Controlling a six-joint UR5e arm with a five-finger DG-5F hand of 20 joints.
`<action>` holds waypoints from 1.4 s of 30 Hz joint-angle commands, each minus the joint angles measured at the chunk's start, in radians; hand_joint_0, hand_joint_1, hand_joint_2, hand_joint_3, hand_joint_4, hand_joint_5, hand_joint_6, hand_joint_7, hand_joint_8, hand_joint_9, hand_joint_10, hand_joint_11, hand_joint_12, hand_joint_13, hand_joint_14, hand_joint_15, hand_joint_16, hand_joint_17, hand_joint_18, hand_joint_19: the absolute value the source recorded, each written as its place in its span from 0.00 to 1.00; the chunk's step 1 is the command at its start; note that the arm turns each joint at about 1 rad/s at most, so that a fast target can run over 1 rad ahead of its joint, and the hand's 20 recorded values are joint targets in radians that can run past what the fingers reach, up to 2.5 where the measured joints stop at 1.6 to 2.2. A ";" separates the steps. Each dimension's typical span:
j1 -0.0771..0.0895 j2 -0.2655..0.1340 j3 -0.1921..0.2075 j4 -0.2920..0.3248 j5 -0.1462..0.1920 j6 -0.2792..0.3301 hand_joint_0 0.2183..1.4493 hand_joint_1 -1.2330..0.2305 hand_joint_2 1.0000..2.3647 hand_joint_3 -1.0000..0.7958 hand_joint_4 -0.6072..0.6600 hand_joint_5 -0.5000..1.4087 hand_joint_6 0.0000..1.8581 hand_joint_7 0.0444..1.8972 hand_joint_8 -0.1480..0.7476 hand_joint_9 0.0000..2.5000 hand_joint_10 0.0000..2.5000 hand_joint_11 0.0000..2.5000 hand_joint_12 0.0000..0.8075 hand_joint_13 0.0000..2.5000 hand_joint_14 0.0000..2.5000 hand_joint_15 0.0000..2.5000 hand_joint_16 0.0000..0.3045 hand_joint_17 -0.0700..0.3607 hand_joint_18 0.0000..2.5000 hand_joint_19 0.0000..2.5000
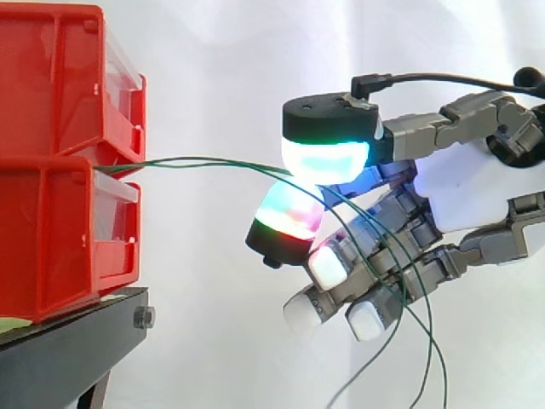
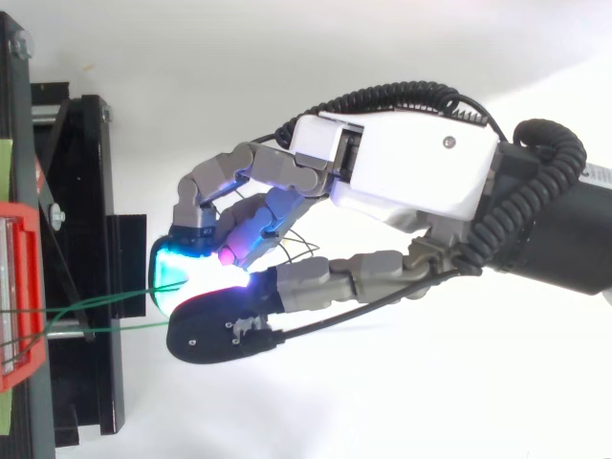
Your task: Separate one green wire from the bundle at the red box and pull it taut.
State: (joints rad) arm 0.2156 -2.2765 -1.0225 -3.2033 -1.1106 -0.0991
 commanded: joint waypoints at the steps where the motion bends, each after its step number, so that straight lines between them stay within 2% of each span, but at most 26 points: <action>1: 0.001 0.000 -0.001 0.000 0.000 -0.001 0.31 0.33 0.02 0.49 0.55 0.18 0.48 0.57 0.48 0.36 0.01 0.19 0.44 0.25 0.01 0.14 0.18 0.45 0.27 0.24; 3: 0.001 0.000 -0.001 0.000 0.000 -0.002 0.31 0.32 0.02 0.47 0.57 0.18 0.48 0.55 0.47 0.35 0.01 0.20 0.44 0.25 0.01 0.14 0.18 0.45 0.26 0.24; 5: -0.001 0.000 -0.001 0.000 0.000 -0.002 0.29 0.30 0.01 0.38 0.60 0.18 0.48 0.55 0.47 0.35 0.01 0.19 0.44 0.24 0.01 0.14 0.18 0.45 0.26 0.24; 7: -0.001 0.000 -0.001 0.002 0.000 -0.002 0.26 0.35 0.01 0.33 0.60 0.18 0.48 0.54 0.47 0.35 0.01 0.19 0.44 0.24 0.01 0.14 0.19 0.46 0.27 0.24; 8: -0.001 0.000 -0.001 0.002 0.000 -0.002 0.26 0.41 0.01 0.32 0.60 0.18 0.48 0.53 0.48 0.35 0.01 0.19 0.45 0.25 0.01 0.14 0.19 0.46 0.27 0.24; 11: -0.001 0.000 0.001 0.005 0.000 0.001 0.30 0.51 0.01 0.35 0.60 0.18 0.47 0.55 0.48 0.36 0.01 0.19 0.44 0.25 0.01 0.14 0.18 0.45 0.26 0.25; 12: -0.002 0.000 0.001 0.006 -0.002 0.001 0.30 0.50 0.01 0.36 0.60 0.18 0.47 0.56 0.48 0.36 0.01 0.19 0.44 0.25 0.01 0.14 0.18 0.45 0.26 0.25; 17: -0.012 0.000 0.021 0.011 -0.005 0.001 0.30 0.41 0.02 0.46 0.61 0.17 0.48 0.54 0.48 0.34 0.01 0.19 0.45 0.25 0.01 0.14 0.18 0.45 0.27 0.25; 21: -0.016 0.000 0.027 0.011 -0.006 -0.002 0.30 0.38 0.02 0.47 0.60 0.17 0.48 0.54 0.48 0.33 0.01 0.20 0.45 0.24 0.01 0.14 0.18 0.45 0.27 0.24; 24: -0.021 0.000 0.027 0.011 -0.008 -0.001 0.31 0.36 0.02 0.45 0.61 0.17 0.48 0.53 0.48 0.33 0.01 0.20 0.44 0.24 0.01 0.14 0.18 0.46 0.27 0.24; 28: -0.021 0.000 0.027 0.011 -0.006 0.001 0.33 0.31 0.01 0.40 0.59 0.17 0.49 0.51 0.47 0.32 0.01 0.20 0.44 0.24 0.01 0.14 0.18 0.45 0.26 0.24; 35: -0.021 0.000 0.025 0.008 -0.006 0.001 0.35 0.28 0.00 0.32 0.59 0.17 0.48 0.51 0.46 0.32 0.01 0.19 0.43 0.24 0.01 0.13 0.18 0.45 0.26 0.23; 37: -0.021 0.000 0.025 0.008 -0.006 0.001 0.29 0.32 0.00 0.28 0.60 0.17 0.48 0.51 0.46 0.32 0.01 0.19 0.43 0.24 0.01 0.14 0.18 0.45 0.26 0.23; 39: -0.022 0.000 0.022 0.013 -0.006 -0.002 0.26 0.38 0.00 0.28 0.61 0.17 0.48 0.51 0.47 0.33 0.01 0.19 0.45 0.24 0.01 0.14 0.19 0.46 0.27 0.24; 41: -0.025 0.000 0.022 0.013 -0.008 -0.002 0.25 0.47 0.00 0.28 0.61 0.18 0.48 0.52 0.48 0.34 0.01 0.19 0.45 0.25 0.01 0.14 0.19 0.46 0.27 0.24; 42: -0.025 0.000 0.022 0.013 -0.008 -0.004 0.24 0.47 0.00 0.28 0.61 0.18 0.48 0.51 0.48 0.34 0.01 0.19 0.46 0.25 0.01 0.14 0.19 0.47 0.27 0.24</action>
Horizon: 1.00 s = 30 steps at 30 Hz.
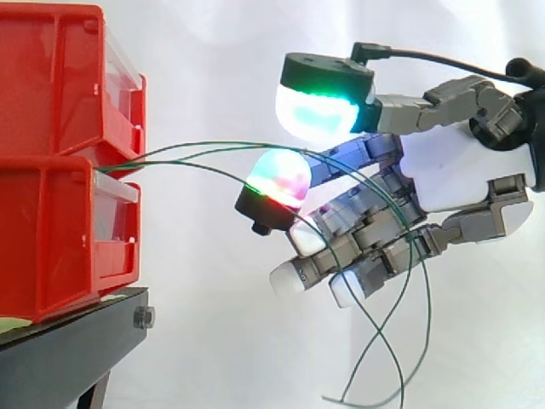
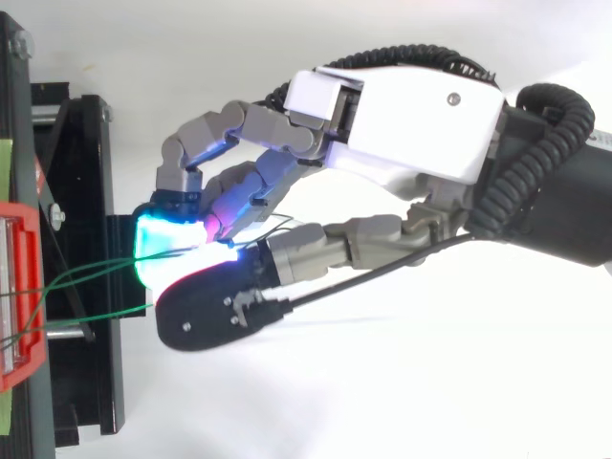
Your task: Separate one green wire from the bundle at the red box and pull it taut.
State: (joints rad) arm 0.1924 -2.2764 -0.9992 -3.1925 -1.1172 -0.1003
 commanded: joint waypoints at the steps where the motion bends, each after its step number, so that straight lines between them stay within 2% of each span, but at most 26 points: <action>1: -0.004 0.000 -0.003 0.003 -0.001 -0.004 0.25 0.49 0.00 0.28 0.61 0.18 0.48 0.52 0.48 0.34 0.01 0.19 0.45 0.25 0.01 0.14 0.19 0.46 0.27 0.24; 3: -0.004 0.000 -0.003 0.003 -0.001 -0.009 0.27 0.50 0.00 0.31 0.60 0.18 0.48 0.52 0.48 0.35 0.01 0.19 0.45 0.25 0.01 0.14 0.19 0.46 0.27 0.24; 8: -0.005 0.000 -0.003 0.003 0.004 -0.029 0.31 0.42 0.01 0.41 0.60 0.18 0.48 0.54 0.48 0.35 0.01 0.19 0.44 0.25 0.01 0.14 0.18 0.45 0.26 0.24; 14: -0.005 0.000 -0.003 0.003 0.005 -0.039 0.32 0.34 0.02 0.45 0.57 0.18 0.48 0.54 0.47 0.34 0.01 0.20 0.44 0.25 0.01 0.14 0.18 0.45 0.27 0.24; 19: -0.007 0.000 -0.004 0.003 0.005 -0.039 0.34 0.28 0.01 0.41 0.56 0.17 0.48 0.52 0.46 0.32 0.01 0.19 0.43 0.24 0.01 0.14 0.18 0.45 0.26 0.23; 21: -0.007 0.000 -0.004 0.003 0.005 -0.041 0.35 0.26 0.01 0.36 0.57 0.17 0.48 0.51 0.46 0.32 0.01 0.19 0.43 0.23 0.01 0.14 0.18 0.45 0.26 0.23; 22: -0.007 0.000 -0.004 0.003 0.005 -0.045 0.33 0.26 0.00 0.30 0.59 0.17 0.48 0.51 0.45 0.32 0.01 0.19 0.42 0.23 0.01 0.14 0.18 0.45 0.26 0.23; 26: -0.007 -0.002 -0.004 0.003 0.005 -0.052 0.24 0.38 0.00 0.28 0.60 0.18 0.48 0.52 0.48 0.34 0.01 0.19 0.45 0.25 0.01 0.14 0.19 0.46 0.27 0.24; 27: -0.007 0.000 -0.004 0.003 0.005 -0.052 0.24 0.45 0.00 0.28 0.60 0.18 0.48 0.52 0.48 0.35 0.01 0.19 0.45 0.25 0.01 0.14 0.19 0.47 0.27 0.24; 30: -0.007 0.000 -0.004 0.003 0.007 -0.052 0.28 0.50 0.00 0.29 0.60 0.19 0.47 0.55 0.47 0.36 0.01 0.19 0.44 0.26 0.01 0.14 0.18 0.45 0.27 0.24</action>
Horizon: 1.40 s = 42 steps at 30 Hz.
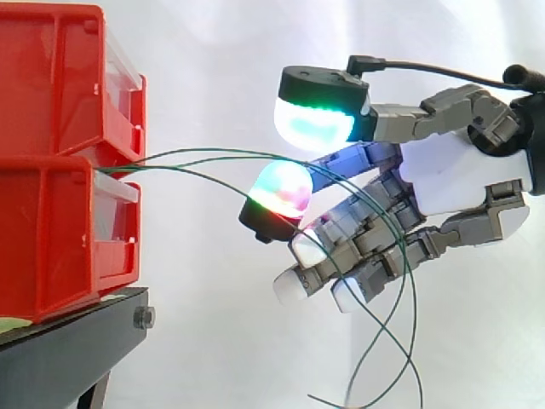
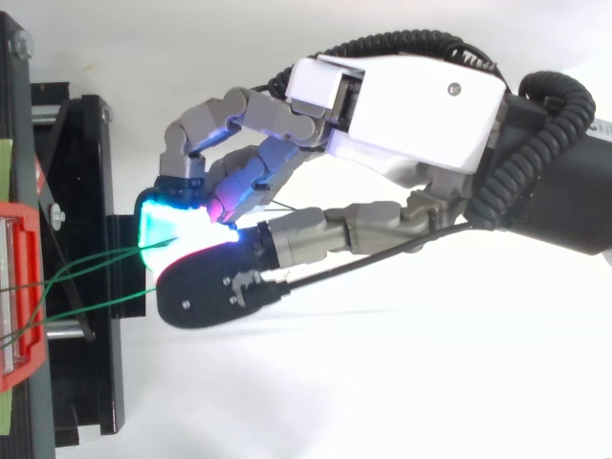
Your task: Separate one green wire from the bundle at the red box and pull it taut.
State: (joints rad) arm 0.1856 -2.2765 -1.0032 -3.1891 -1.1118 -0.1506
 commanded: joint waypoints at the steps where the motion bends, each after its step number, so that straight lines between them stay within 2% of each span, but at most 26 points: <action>1: 0.000 0.000 -0.002 0.000 0.000 -0.001 0.30 0.48 0.01 0.33 0.60 0.19 0.47 0.55 0.48 0.37 0.01 0.19 0.44 0.26 0.01 0.14 0.18 0.45 0.27 0.24; 5: 0.000 0.000 0.000 0.000 0.001 -0.001 0.31 0.40 0.02 0.43 0.60 0.19 0.48 0.56 0.48 0.36 0.01 0.20 0.44 0.26 0.01 0.14 0.18 0.45 0.27 0.24; 7: 0.000 0.000 -0.002 0.000 0.000 -0.001 0.31 0.37 0.02 0.45 0.59 0.18 0.48 0.55 0.48 0.36 0.01 0.20 0.44 0.26 0.01 0.14 0.18 0.45 0.27 0.24; 10: 0.000 0.000 0.000 0.000 0.001 -0.001 0.31 0.36 0.01 0.44 0.60 0.18 0.48 0.55 0.48 0.36 0.01 0.20 0.43 0.26 0.01 0.14 0.18 0.45 0.27 0.24; 14: 0.003 0.000 -0.002 0.000 0.001 -0.001 0.29 0.38 0.01 0.36 0.61 0.18 0.48 0.53 0.48 0.36 0.01 0.20 0.44 0.26 0.01 0.14 0.18 0.45 0.27 0.24; 18: 0.003 0.000 -0.002 -0.002 0.001 -0.001 0.28 0.39 0.01 0.32 0.60 0.18 0.48 0.53 0.48 0.36 0.01 0.19 0.44 0.27 0.01 0.14 0.18 0.45 0.28 0.24; 20: 0.005 0.000 -0.002 -0.002 0.003 -0.001 0.28 0.40 0.01 0.32 0.60 0.18 0.48 0.52 0.48 0.36 0.01 0.20 0.44 0.27 0.01 0.15 0.18 0.46 0.28 0.25; 24: 0.005 0.000 -0.002 -0.002 0.004 -0.001 0.31 0.38 0.01 0.39 0.60 0.18 0.48 0.54 0.48 0.38 0.01 0.23 0.43 0.28 0.01 0.16 0.18 0.45 0.28 0.24; 29: 0.006 0.000 -0.003 0.000 0.003 -0.001 0.33 0.33 0.01 0.43 0.57 0.18 0.48 0.54 0.48 0.41 0.01 0.31 0.43 0.30 0.01 0.18 0.18 0.45 0.28 0.25; 32: 0.006 0.000 -0.002 0.000 0.003 0.002 0.35 0.27 0.01 0.37 0.57 0.17 0.49 0.51 0.47 0.40 0.01 0.32 0.42 0.29 0.01 0.18 0.18 0.45 0.28 0.24; 35: 0.008 0.000 -0.003 -0.002 0.003 0.003 0.35 0.25 0.00 0.30 0.59 0.17 0.49 0.51 0.47 0.39 0.01 0.31 0.42 0.28 0.01 0.18 0.18 0.45 0.28 0.24; 39: 0.008 0.000 -0.003 0.000 0.003 0.005 0.30 0.26 0.00 0.28 0.59 0.17 0.49 0.50 0.47 0.39 0.01 0.31 0.42 0.28 0.01 0.18 0.18 0.45 0.28 0.24; 42: 0.008 0.000 -0.003 0.000 0.000 0.005 0.24 0.33 0.00 0.28 0.61 0.17 0.48 0.50 0.49 0.40 0.01 0.31 0.44 0.30 0.01 0.18 0.19 0.47 0.29 0.24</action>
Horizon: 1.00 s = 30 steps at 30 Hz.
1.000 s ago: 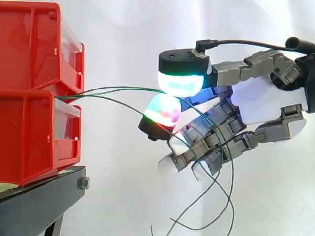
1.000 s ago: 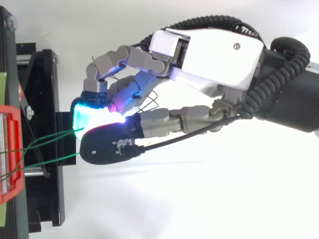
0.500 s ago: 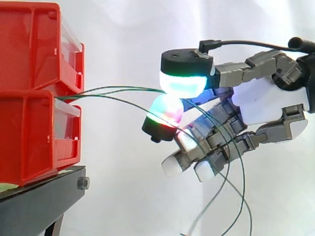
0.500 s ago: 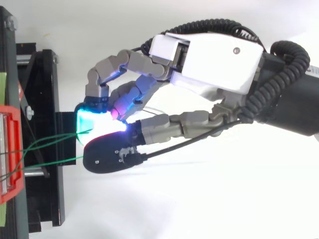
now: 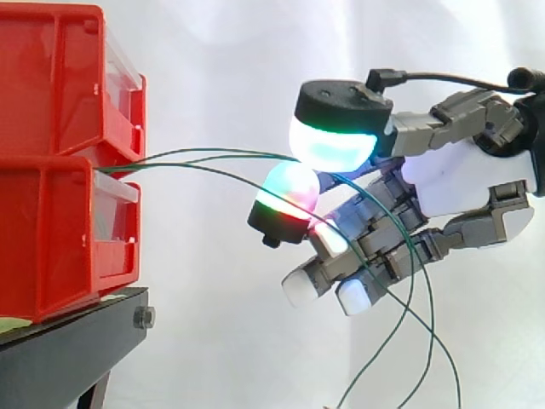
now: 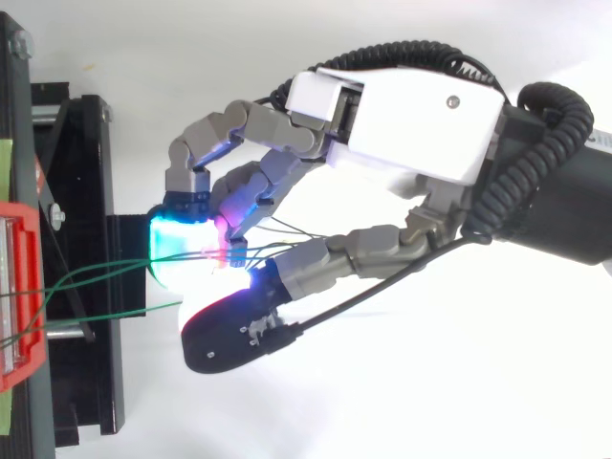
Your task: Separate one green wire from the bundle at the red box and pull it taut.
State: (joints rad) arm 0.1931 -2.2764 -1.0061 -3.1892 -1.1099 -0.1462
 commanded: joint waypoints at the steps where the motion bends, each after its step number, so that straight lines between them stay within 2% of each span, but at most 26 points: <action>1: 0.000 0.000 0.000 0.000 -0.002 0.000 0.23 0.37 0.00 0.28 0.61 0.18 0.48 0.50 0.49 0.41 0.01 0.31 0.45 0.31 0.01 0.18 0.19 0.47 0.30 0.25; 2: 0.000 0.000 0.000 -0.001 -0.002 0.002 0.24 0.42 0.00 0.28 0.61 0.18 0.48 0.50 0.49 0.42 0.01 0.31 0.45 0.31 0.01 0.19 0.19 0.47 0.30 0.25; 3: 0.000 0.000 0.000 -0.001 -0.002 0.002 0.24 0.42 0.00 0.28 0.61 0.18 0.48 0.50 0.49 0.42 0.01 0.31 0.45 0.31 0.01 0.19 0.19 0.47 0.30 0.25; 4: 0.000 0.000 0.000 -0.001 -0.002 0.002 0.28 0.47 0.00 0.28 0.60 0.18 0.48 0.52 0.49 0.42 0.01 0.31 0.44 0.31 0.01 0.19 0.18 0.46 0.29 0.25; 5: 0.000 0.000 0.000 -0.001 -0.002 0.004 0.30 0.47 0.00 0.32 0.60 0.18 0.48 0.52 0.48 0.42 0.01 0.31 0.44 0.31 0.01 0.19 0.18 0.45 0.29 0.26; 10: 0.000 0.000 0.000 0.000 -0.002 0.004 0.31 0.39 0.01 0.42 0.59 0.18 0.48 0.54 0.48 0.42 0.01 0.31 0.44 0.31 0.01 0.19 0.18 0.45 0.29 0.26; 14: 0.000 0.000 0.000 -0.001 -0.002 0.005 0.32 0.35 0.02 0.45 0.55 0.18 0.49 0.54 0.49 0.41 0.01 0.31 0.44 0.31 0.01 0.19 0.18 0.45 0.29 0.25; 20: -0.003 0.000 0.000 0.000 -0.004 0.007 0.35 0.28 0.01 0.41 0.54 0.17 0.49 0.52 0.47 0.39 0.01 0.32 0.43 0.29 0.01 0.18 0.18 0.45 0.28 0.24; 24: -0.004 -0.002 0.000 0.000 -0.005 0.007 0.36 0.24 0.01 0.32 0.58 0.17 0.49 0.51 0.47 0.38 0.01 0.31 0.42 0.28 0.01 0.18 0.18 0.45 0.28 0.24; 25: -0.004 0.000 0.000 0.000 -0.005 0.007 0.34 0.24 0.00 0.28 0.58 0.17 0.49 0.51 0.47 0.38 0.01 0.31 0.42 0.28 0.01 0.18 0.18 0.45 0.28 0.24; 27: -0.004 0.000 0.000 0.000 -0.005 0.007 0.31 0.26 0.00 0.28 0.59 0.17 0.49 0.50 0.47 0.39 0.01 0.31 0.43 0.28 0.01 0.18 0.18 0.45 0.28 0.24; 30: -0.004 0.000 0.000 0.000 -0.005 0.007 0.25 0.35 0.00 0.28 0.60 0.18 0.48 0.51 0.48 0.40 0.01 0.31 0.45 0.29 0.01 0.18 0.19 0.46 0.29 0.25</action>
State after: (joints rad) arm 0.1889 -2.2764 -1.0066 -3.1892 -1.1151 -0.1396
